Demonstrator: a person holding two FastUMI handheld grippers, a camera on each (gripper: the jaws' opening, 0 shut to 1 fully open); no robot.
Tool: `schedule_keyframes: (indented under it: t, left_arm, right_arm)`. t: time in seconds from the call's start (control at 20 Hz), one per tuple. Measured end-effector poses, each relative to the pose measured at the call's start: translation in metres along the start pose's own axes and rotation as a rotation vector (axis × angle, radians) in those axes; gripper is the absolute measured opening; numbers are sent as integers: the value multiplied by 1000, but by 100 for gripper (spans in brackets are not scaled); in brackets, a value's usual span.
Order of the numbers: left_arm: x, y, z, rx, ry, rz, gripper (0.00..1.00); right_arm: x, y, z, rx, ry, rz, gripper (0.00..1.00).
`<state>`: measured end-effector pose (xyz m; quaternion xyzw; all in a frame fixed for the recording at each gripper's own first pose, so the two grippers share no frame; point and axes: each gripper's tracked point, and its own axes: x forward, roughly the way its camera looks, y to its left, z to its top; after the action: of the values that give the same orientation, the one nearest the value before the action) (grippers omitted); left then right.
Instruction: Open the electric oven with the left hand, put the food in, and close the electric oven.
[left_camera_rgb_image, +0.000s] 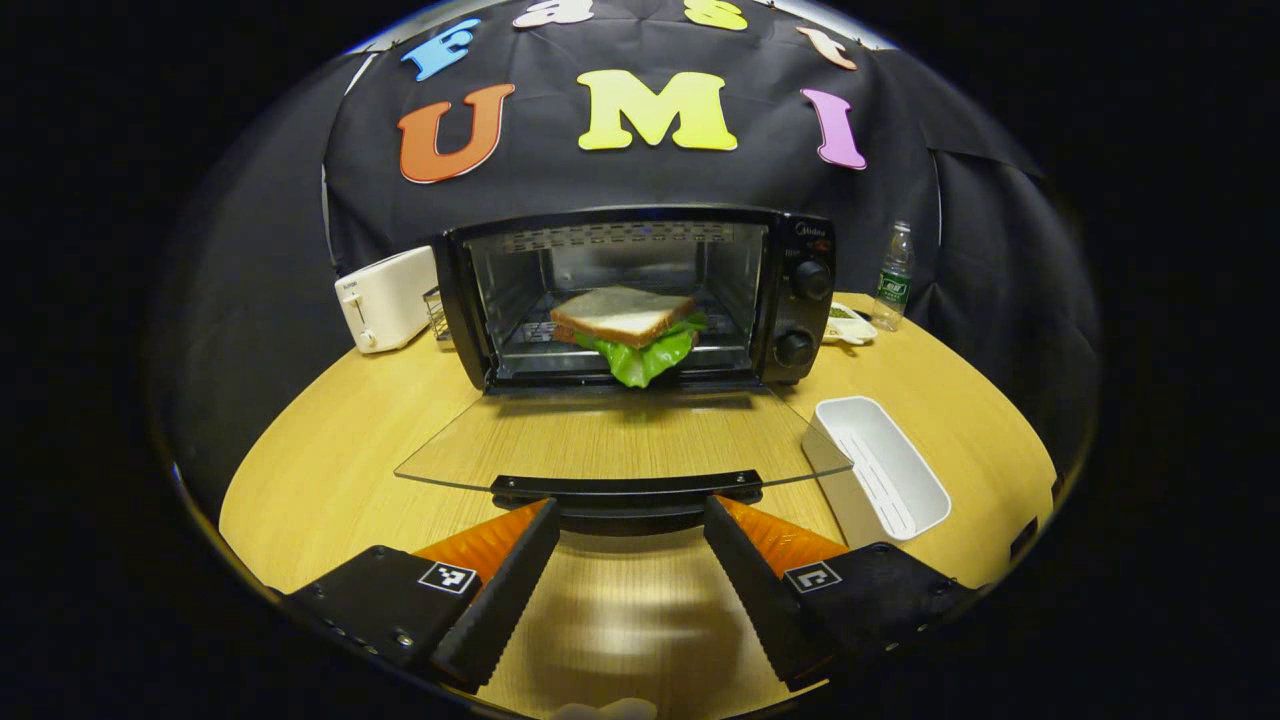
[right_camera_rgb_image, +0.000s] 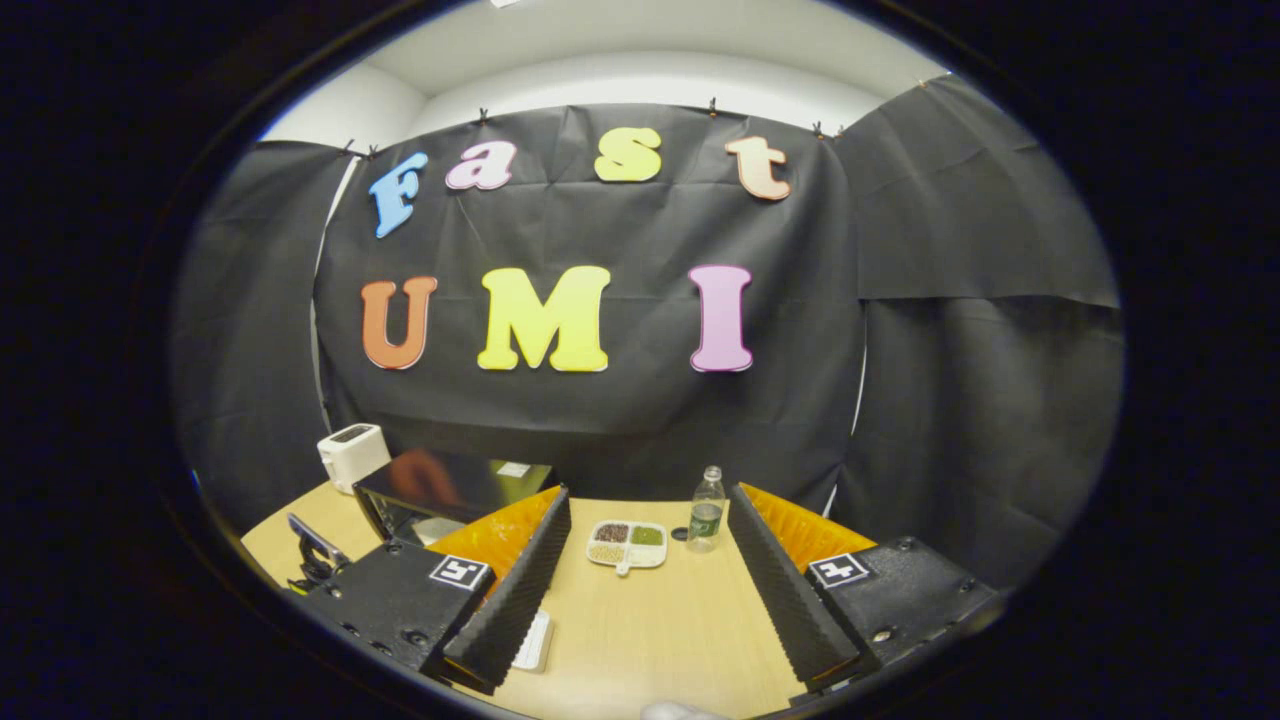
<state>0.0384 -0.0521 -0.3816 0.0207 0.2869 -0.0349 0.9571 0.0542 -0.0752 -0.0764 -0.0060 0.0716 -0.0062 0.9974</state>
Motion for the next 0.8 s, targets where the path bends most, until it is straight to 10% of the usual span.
schedule_keyframes:
  t: [0.8]
  left_arm:
    - [35,9,122,5,-111,20,97]
  right_arm:
    - [5,2,16,12,-36,-5,96]
